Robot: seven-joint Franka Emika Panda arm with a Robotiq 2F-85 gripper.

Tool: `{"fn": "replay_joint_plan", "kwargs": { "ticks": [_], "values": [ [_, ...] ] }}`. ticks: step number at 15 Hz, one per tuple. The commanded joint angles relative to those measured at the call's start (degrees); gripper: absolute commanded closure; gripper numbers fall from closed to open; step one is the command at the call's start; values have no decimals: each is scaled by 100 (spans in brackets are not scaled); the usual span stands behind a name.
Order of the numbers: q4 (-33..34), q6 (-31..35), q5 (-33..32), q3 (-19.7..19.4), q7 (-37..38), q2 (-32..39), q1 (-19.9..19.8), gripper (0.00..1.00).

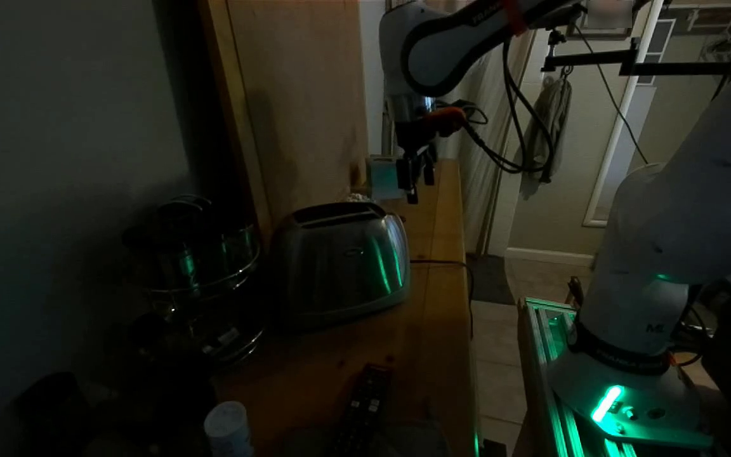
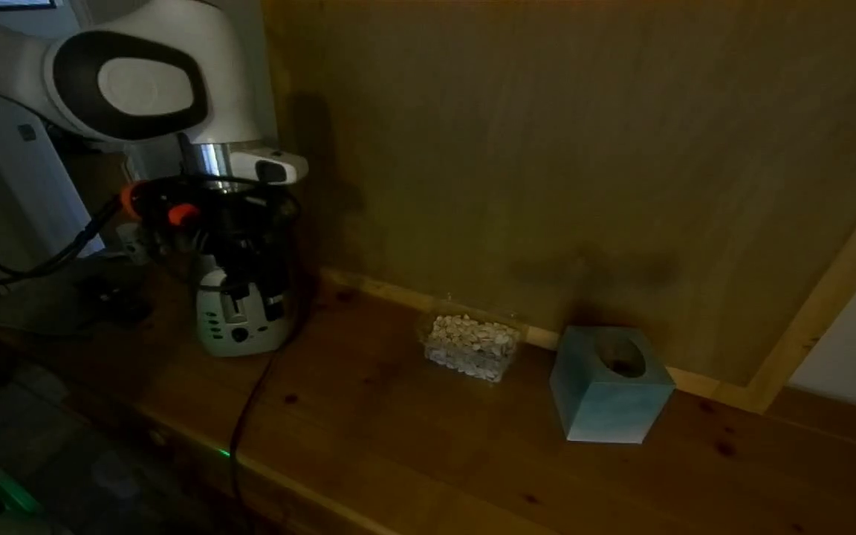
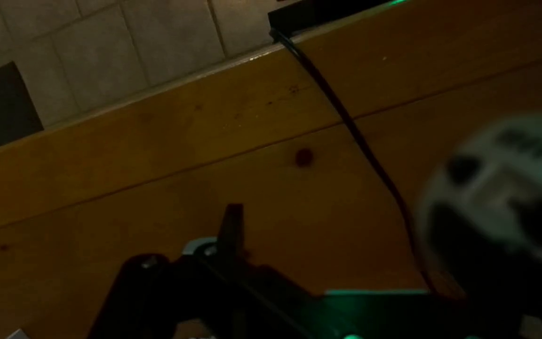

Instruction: Press a button on the toaster

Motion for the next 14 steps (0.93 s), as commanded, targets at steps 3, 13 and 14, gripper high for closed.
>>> {"fn": "replay_joint_plan", "kwargs": {
  "ticks": [3, 13, 14],
  "values": [
    [-517, 222, 839, -866, -1161, -616, -17, 0],
    [-1072, 65, 2275, -2511, -3827, -655, -98, 0],
    [-1042, 23, 2497, -2688, -4043, -518, -59, 0]
  ]
}}
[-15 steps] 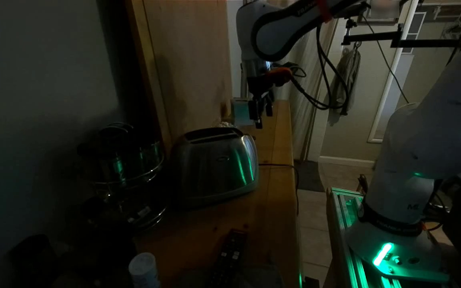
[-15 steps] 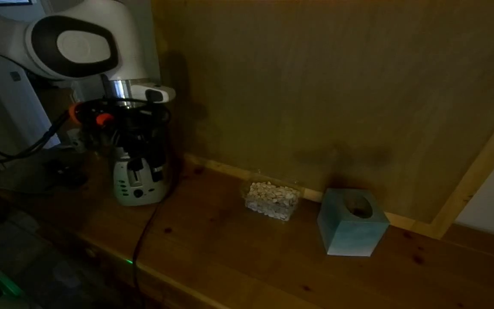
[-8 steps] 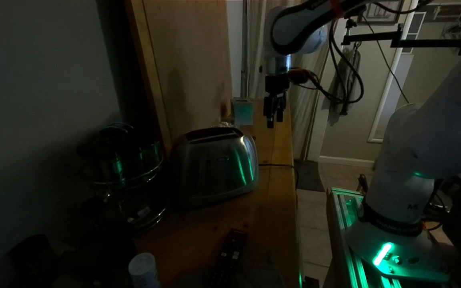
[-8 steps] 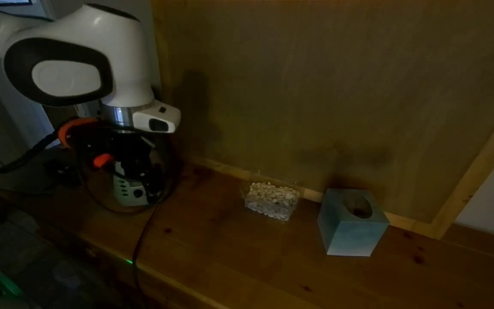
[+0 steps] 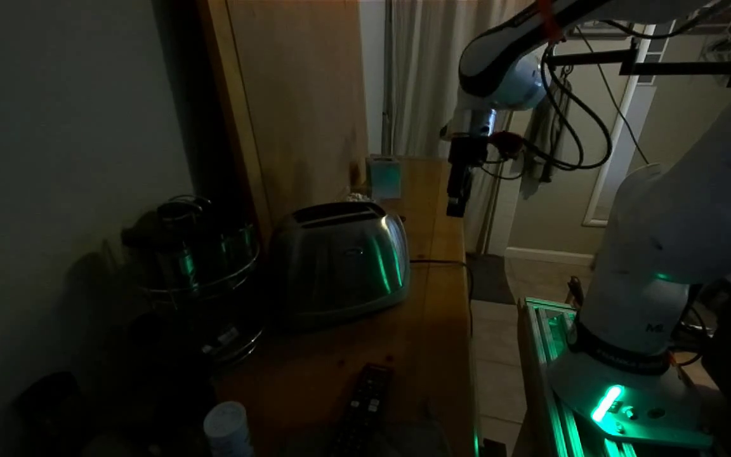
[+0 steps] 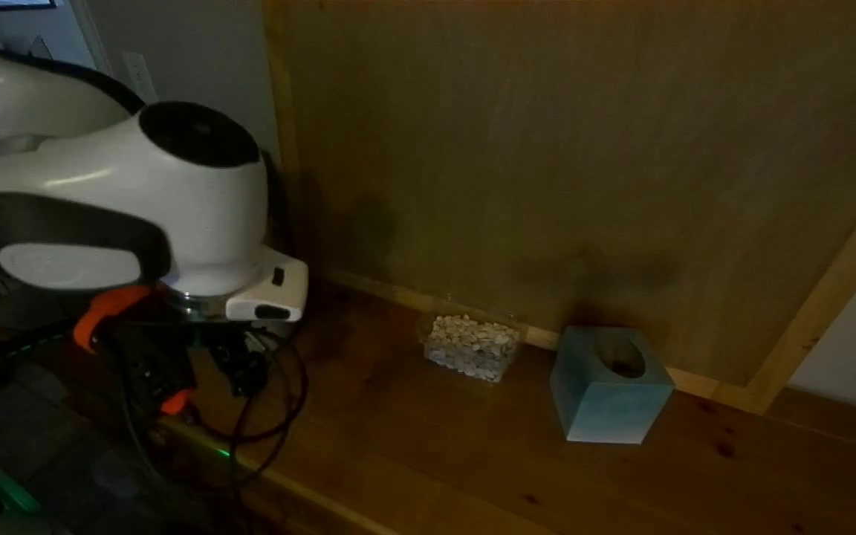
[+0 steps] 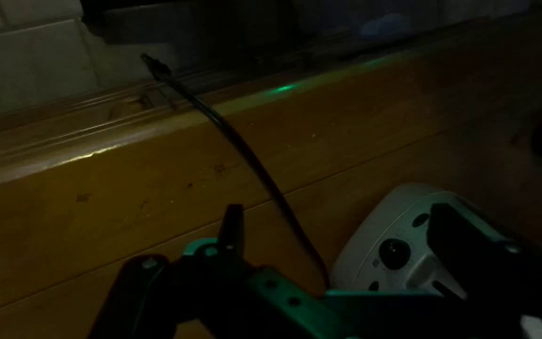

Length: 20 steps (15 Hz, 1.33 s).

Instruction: Press a button on the toaster

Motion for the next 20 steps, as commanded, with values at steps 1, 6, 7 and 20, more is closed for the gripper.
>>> {"fn": "replay_joint_plan", "kwargs": {
  "ticks": [1, 6, 7, 20],
  "values": [
    [-29, -132, 762, -549, -884, 214, 49, 0],
    [189, -853, 1791, -1182, -2373, 803, 436, 0],
    [246, -1080, 1907, -1224, -2590, 935, 480, 0],
    [57, -1468, 2281, -580, -3676, 1065, 355, 0]
  ]
}}
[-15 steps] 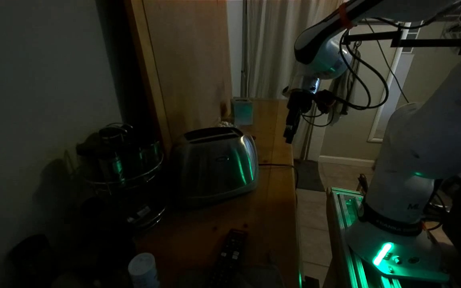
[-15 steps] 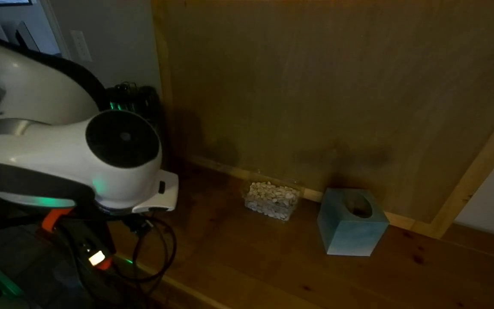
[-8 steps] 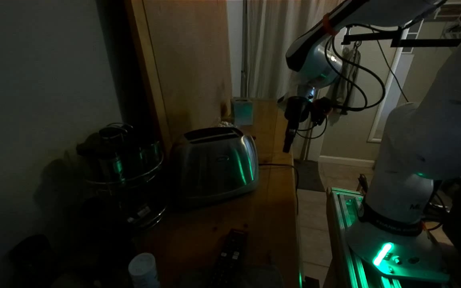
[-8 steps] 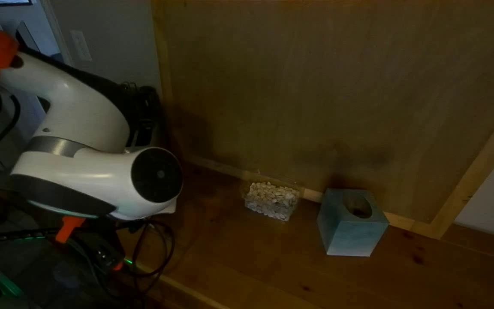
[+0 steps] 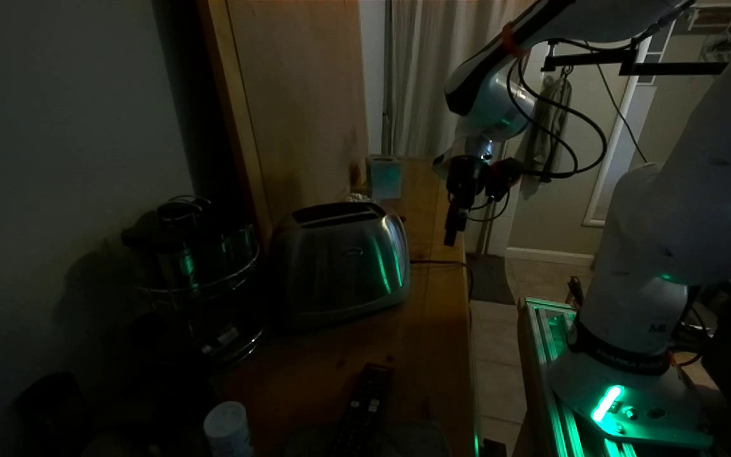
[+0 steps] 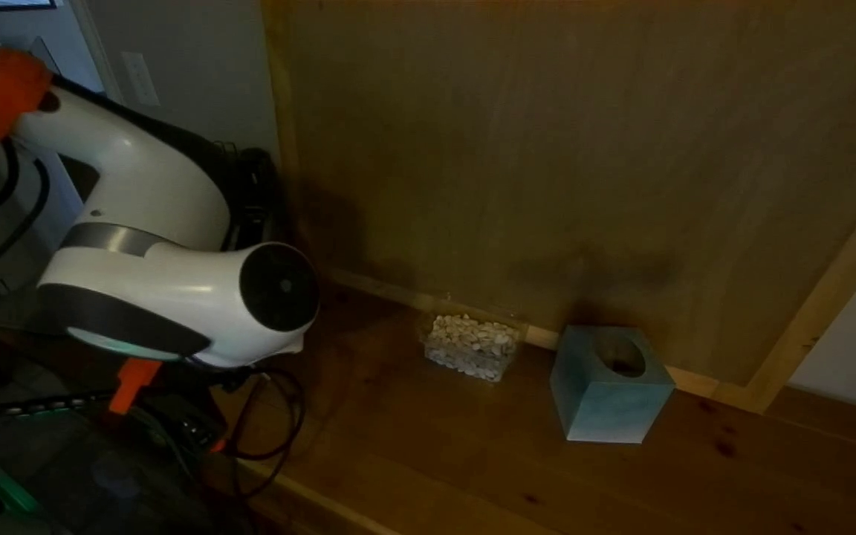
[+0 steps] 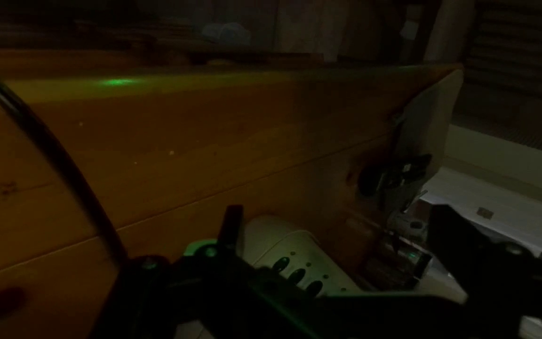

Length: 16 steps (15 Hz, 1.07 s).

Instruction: Press a button on the toaster

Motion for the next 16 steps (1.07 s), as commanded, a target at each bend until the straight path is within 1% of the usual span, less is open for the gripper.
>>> {"fn": "replay_joint_plan", "kwargs": {
  "ticks": [1, 3, 4, 5, 7, 11, 13, 16],
  "values": [
    [-105, -241, 443, 292, -603, -23, -85, 0],
    [-110, -388, 711, 382, -939, 66, -100, 0],
    [-123, -452, 861, 407, -1082, 109, -126, 3],
    [-134, -513, 1026, 413, -1230, 147, -153, 23],
    [-186, -611, 1380, 403, -1351, 190, -241, 31],
    [-252, -805, 1975, 410, -1440, 285, -518, 61],
    [-264, -879, 2157, 425, -1449, 384, -652, 73],
    [-276, -922, 2333, 459, -1380, 546, -810, 95]
  ]
}}
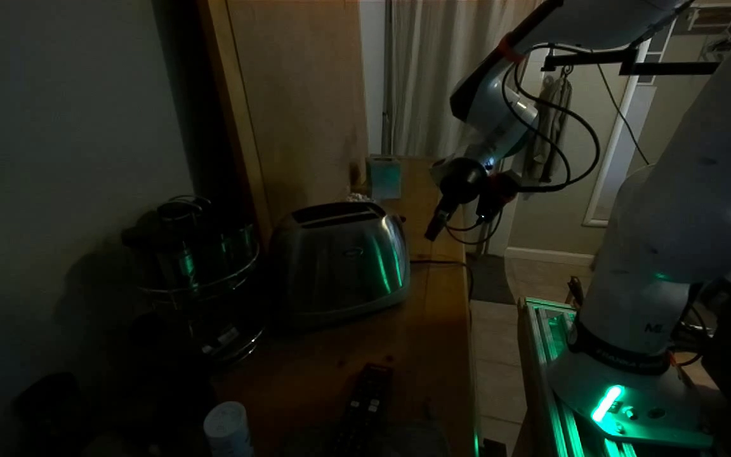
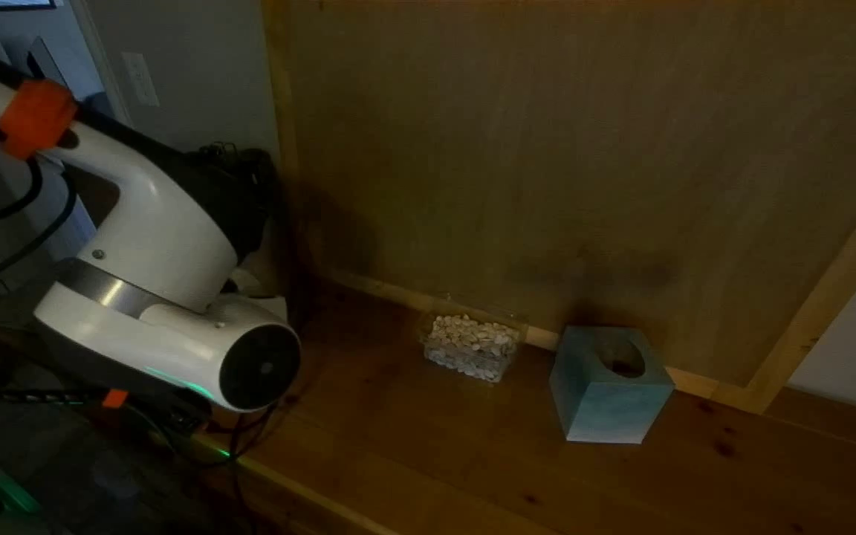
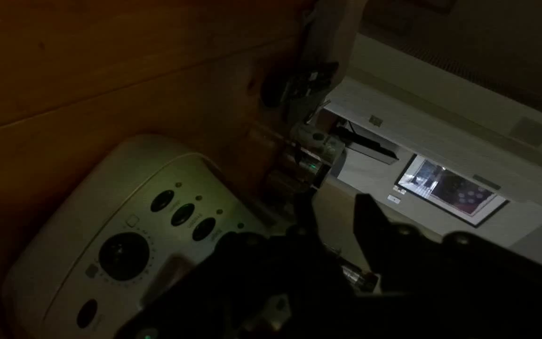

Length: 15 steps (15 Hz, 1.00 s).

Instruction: Press a button on the toaster

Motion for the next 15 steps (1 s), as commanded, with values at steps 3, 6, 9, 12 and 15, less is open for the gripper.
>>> {"fn": "replay_joint_plan", "kwargs": {
  "ticks": [3, 6, 9, 12, 15],
  "values": [
    [36, -189, 460, 136, -108, 434, -329, 100],
    [99, -363, 654, 177, -134, 667, -357, 100],
    [167, -532, 885, 272, -80, 942, -386, 100],
    [197, -586, 1025, 406, 30, 1135, -464, 100],
    [202, -509, 1025, 482, 136, 1218, -603, 100]
  ]
}}
